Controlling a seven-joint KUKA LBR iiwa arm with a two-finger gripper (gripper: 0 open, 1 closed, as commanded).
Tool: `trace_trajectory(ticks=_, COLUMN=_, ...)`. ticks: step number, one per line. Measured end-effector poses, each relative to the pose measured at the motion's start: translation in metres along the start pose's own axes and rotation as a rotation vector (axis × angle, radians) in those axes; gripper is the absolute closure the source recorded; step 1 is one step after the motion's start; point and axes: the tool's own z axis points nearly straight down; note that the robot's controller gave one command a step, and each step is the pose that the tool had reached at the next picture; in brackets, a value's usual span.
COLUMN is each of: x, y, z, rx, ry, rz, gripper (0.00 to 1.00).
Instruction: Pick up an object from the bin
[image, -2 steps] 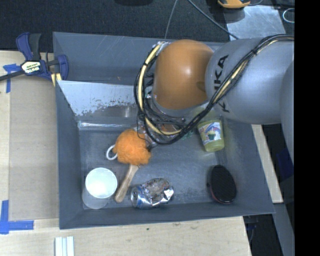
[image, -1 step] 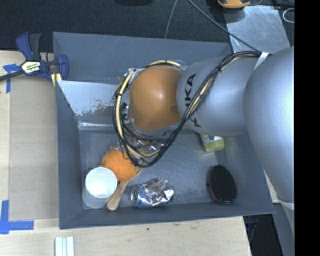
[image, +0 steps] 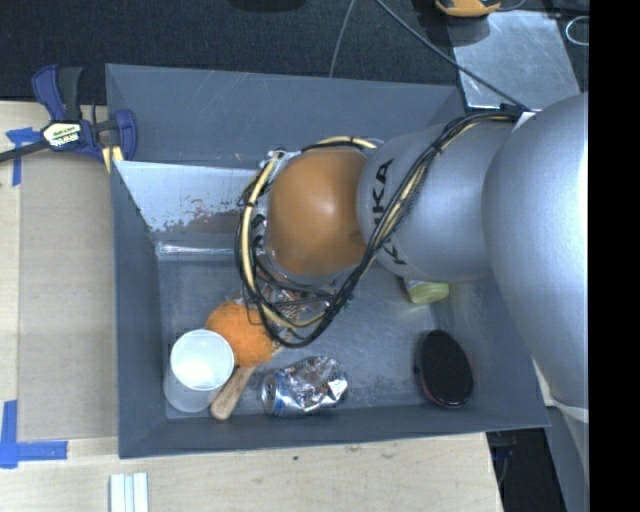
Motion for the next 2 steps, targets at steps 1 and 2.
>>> trace_trajectory(ticks=1, x=-0.002, y=-0.036, z=-0.063, rx=0.007, ry=-0.011, rz=0.010, gripper=1.00)
trace_trajectory(ticks=2, x=-0.009, y=-0.039, z=-0.121, rx=0.012, ry=-0.018, rz=-0.144, gripper=1.00)
